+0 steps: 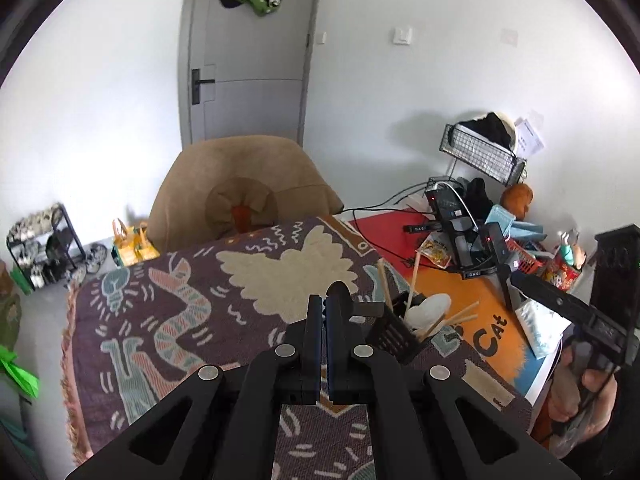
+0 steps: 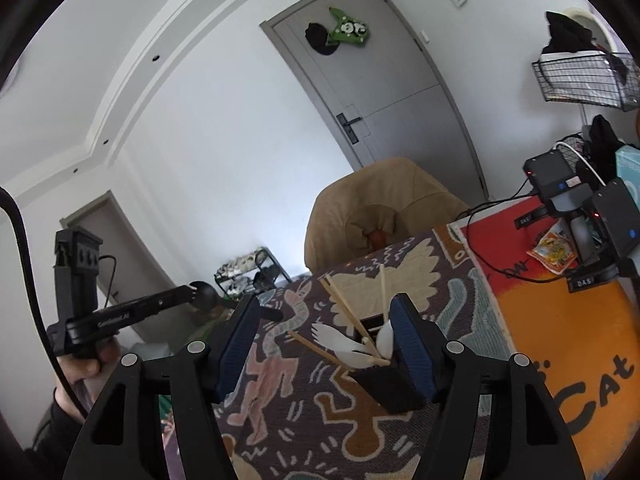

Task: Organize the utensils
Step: 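Carry the black spoon with the left gripper while the right gripper drops the white spoon into the holder, then lower the black spoon into the holder and open the left gripper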

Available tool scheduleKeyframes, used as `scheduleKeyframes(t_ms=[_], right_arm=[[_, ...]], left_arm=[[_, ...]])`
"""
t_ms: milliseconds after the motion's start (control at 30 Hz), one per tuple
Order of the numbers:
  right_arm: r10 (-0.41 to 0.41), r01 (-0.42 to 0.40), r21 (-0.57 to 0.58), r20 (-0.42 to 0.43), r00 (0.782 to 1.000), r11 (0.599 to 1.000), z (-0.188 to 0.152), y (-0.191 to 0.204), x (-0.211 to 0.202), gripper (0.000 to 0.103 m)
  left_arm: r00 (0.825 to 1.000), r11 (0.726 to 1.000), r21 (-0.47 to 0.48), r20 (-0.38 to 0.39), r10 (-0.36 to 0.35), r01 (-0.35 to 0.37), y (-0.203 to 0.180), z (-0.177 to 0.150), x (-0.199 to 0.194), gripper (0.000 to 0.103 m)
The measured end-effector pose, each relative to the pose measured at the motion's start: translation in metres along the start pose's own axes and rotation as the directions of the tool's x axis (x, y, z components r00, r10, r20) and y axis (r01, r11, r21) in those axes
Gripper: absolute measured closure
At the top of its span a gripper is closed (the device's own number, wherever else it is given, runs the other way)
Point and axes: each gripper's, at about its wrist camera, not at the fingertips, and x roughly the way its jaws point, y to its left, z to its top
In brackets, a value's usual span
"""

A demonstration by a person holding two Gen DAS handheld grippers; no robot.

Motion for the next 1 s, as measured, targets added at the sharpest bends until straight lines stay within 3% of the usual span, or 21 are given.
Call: scheduleKeyframes(t_ms=[367,667,767,1000], right_arm=[[-0.072,0.068,0.089,0.033,0.997,0.994,-0.045,-0.040,-0.033,0.034],[-0.101,0.095,0.186,0.021,0.995,0.978,-0.077,-0.079,-0.038,0.034],[-0.099,0.096,0.197,0.004,0.995,0.976,-0.084,-0.086,-0.033,0.033],[-0.098,0.099,0.198,-0.014,0.995,0.975,-0.093,-0.090,-0.029,0.026]], left_arm=[[0.994,0.983,0.179,-0.102,0.046,-0.028,-0.056,0.025,0.035,0.102],[0.966,0.927,0.362,-0.186,0.178,-0.101,-0.103,0.034,0.068,0.102],[0.956,0.917,0.382,-0.209,0.207,-0.116,-0.110,0.035,0.081,0.102],[0.947,0.928,0.361,-0.257,0.193,-0.091,-0.119,0.036,0.099,0.102]])
